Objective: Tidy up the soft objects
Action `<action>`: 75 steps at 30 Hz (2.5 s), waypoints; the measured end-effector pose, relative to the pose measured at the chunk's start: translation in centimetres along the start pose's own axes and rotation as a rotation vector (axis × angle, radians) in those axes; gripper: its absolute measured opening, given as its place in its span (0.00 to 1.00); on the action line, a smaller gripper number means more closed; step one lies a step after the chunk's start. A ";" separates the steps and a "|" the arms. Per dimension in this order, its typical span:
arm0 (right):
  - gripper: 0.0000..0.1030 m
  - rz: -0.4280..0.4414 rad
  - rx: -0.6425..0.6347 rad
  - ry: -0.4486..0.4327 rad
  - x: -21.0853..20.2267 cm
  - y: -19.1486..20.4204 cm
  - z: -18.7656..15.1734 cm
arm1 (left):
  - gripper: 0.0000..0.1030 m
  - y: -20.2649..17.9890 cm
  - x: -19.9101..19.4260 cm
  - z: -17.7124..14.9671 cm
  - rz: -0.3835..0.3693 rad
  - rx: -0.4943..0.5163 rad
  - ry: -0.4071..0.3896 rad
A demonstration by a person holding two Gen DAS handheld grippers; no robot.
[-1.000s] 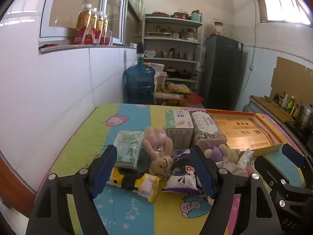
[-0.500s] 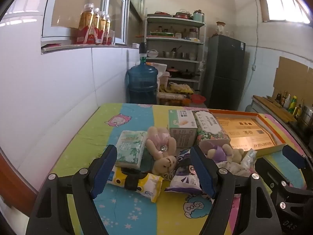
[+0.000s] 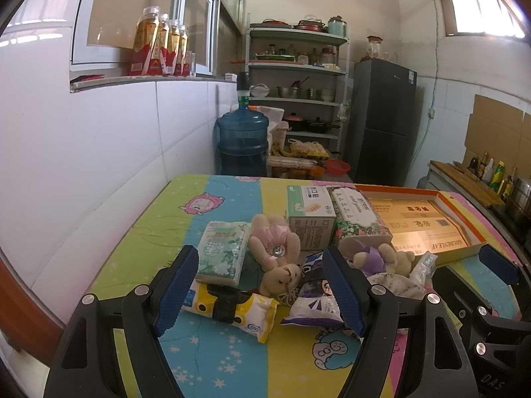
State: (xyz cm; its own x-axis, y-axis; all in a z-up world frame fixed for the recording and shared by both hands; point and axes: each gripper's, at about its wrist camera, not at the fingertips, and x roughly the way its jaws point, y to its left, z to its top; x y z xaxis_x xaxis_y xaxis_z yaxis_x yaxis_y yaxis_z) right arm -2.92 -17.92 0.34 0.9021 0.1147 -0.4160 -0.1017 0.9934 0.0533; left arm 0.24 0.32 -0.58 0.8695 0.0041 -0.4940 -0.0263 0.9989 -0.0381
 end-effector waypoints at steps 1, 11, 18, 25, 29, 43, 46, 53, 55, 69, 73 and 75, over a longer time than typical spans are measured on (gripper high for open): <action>0.89 -0.001 0.000 0.000 0.0 0.0 0.0 | 0.77 0.0 0.0 0.0 0.000 0.000 0.000; 0.89 0.005 -0.004 -0.004 -0.1 0.3 0.1 | 0.77 0.0 0.0 0.0 0.001 0.001 -0.001; 0.89 0.007 -0.003 -0.003 -0.1 0.3 0.2 | 0.77 0.0 0.0 0.0 0.001 0.001 -0.001; 0.89 0.007 -0.003 -0.003 -0.1 0.3 0.2 | 0.77 0.0 0.0 0.0 0.001 0.001 -0.001; 0.89 0.008 -0.002 -0.002 -0.1 0.4 0.2 | 0.77 0.0 0.0 0.0 0.000 0.002 0.000; 0.89 0.023 -0.006 0.010 0.0 0.7 -0.3 | 0.77 1.0 0.2 -0.7 0.006 -0.008 0.008; 0.89 0.025 -0.003 0.017 0.2 0.3 -0.6 | 0.77 1.4 0.6 -1.1 0.007 -0.012 0.017; 0.89 0.035 0.003 0.049 1.2 -0.2 -2.0 | 0.77 2.3 1.5 -2.7 -0.002 -0.012 0.031; 0.89 0.046 0.003 0.063 1.6 -0.3 -2.5 | 0.77 3.0 1.8 -3.3 -0.006 -0.018 0.038; 0.87 0.101 0.032 0.114 3.7 -1.2 -4.1 | 0.77 5.8 8.7 -1.3 -0.028 -0.012 0.128; 0.87 0.100 0.055 0.131 4.2 -1.9 -4.0 | 0.77 5.8 11.2 -1.2 -0.034 -0.008 0.184; 0.87 0.101 0.068 0.135 4.4 -2.3 -4.0 | 0.76 5.9 12.1 -1.3 -0.040 -0.020 0.203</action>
State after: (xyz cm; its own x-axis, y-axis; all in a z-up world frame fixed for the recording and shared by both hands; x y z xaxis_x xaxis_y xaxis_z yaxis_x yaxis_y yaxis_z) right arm -0.45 -19.69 -5.27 0.8240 0.2177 -0.5231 -0.1560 0.9747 0.1599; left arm 9.96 6.18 -7.89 0.7531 -0.0472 -0.6562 -0.0052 0.9970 -0.0776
